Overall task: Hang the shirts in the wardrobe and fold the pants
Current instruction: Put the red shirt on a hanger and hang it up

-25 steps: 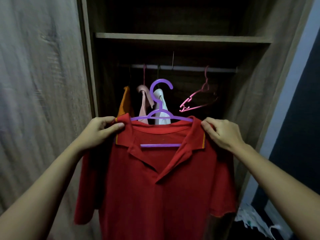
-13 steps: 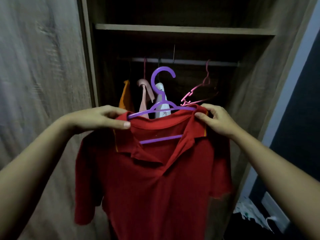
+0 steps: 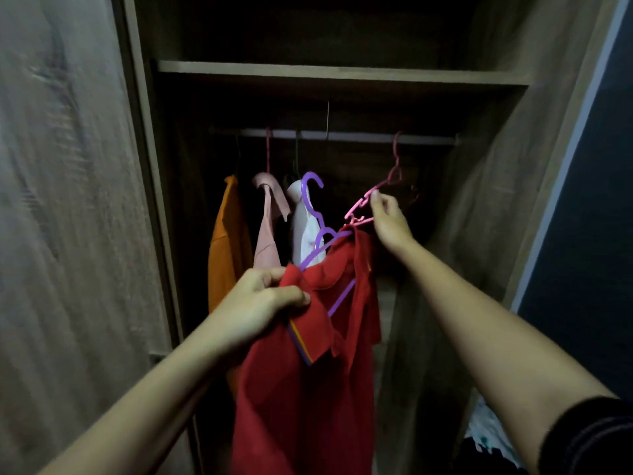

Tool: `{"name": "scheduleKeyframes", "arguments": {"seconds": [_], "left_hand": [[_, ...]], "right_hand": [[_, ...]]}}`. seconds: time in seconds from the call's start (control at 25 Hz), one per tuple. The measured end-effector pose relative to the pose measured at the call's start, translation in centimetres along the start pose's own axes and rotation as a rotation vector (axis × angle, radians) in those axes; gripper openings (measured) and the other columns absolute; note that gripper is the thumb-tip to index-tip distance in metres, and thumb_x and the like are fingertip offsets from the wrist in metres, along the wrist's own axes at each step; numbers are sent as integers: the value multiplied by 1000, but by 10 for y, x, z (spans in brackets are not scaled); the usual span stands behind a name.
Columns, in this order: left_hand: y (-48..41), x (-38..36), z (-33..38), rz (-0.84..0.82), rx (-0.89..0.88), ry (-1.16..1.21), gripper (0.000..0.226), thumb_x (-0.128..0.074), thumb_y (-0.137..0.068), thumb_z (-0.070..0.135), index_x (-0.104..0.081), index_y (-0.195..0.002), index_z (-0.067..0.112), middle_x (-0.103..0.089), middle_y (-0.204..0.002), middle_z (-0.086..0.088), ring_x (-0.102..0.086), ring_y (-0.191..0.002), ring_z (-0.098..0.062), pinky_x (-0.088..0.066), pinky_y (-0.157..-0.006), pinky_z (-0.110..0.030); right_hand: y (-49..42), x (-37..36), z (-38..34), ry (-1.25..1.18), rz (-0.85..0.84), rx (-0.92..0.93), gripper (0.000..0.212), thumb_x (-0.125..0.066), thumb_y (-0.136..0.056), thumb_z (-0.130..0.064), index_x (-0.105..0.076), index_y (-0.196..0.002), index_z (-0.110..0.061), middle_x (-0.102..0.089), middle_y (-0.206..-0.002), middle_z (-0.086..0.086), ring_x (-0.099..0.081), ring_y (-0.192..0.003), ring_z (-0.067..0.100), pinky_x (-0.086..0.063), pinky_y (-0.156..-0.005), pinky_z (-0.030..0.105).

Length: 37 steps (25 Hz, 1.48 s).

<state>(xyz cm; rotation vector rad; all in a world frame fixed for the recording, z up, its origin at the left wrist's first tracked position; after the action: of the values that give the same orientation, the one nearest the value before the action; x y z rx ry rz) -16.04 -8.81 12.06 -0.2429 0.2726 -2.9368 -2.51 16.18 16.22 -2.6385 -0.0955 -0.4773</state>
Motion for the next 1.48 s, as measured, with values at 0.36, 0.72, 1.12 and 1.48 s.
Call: {"name": "scheduleKeyframes", "arguments": {"seconds": [0.36,0.72,1.12,1.48], "left_hand": [[-37,-25,-19,41,-60,48,4,-60,-59,14,-57,-62,12,-53,-53,0,-46,-50,-11,-34,-48,-19],[-73,-36,4,-171,-55,-113,12,-63,-58,18,-66,-67,10,-60,-65,-10,-53,-59,-18,-40,-60,-28],[-142,-73,51,-6,52,392,18,-57,-76,-5,-59,-60,3,-55,-43,-4,-52,-37,-12,-42,-43,-14],[-258,-81,64,158,2,219,31,-55,-47,33,-63,-62,7,-56,-56,-8,-58,-64,-27,-47,-62,-36]], "right_hand": [[-61,-46,30,161,136,-339,79,-62,-81,-27,-13,-139,-6,-52,-133,16,-42,-129,37,-22,-110,47],[-73,40,47,328,127,-233,42,-48,-84,-11,-39,-123,0,-55,-121,22,-53,-114,39,-42,-94,37],[-58,105,57,460,198,-167,43,-46,-88,-10,-43,-131,-10,-54,-129,21,-52,-116,37,-41,-94,37],[-20,118,48,605,244,-6,39,-51,-92,-28,-49,-131,-25,-66,-115,17,-61,-107,36,-48,-87,40]]}}
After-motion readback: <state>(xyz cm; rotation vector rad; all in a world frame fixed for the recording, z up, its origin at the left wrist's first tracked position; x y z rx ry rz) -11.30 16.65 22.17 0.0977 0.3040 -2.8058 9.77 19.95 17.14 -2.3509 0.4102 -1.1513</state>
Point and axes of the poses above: each hand's wrist, its own y-axis away from the middle knuckle, its own x-axis out of the back of the hand, z = x × y, the point moved 9 cm from there along -y, towards the middle knuckle
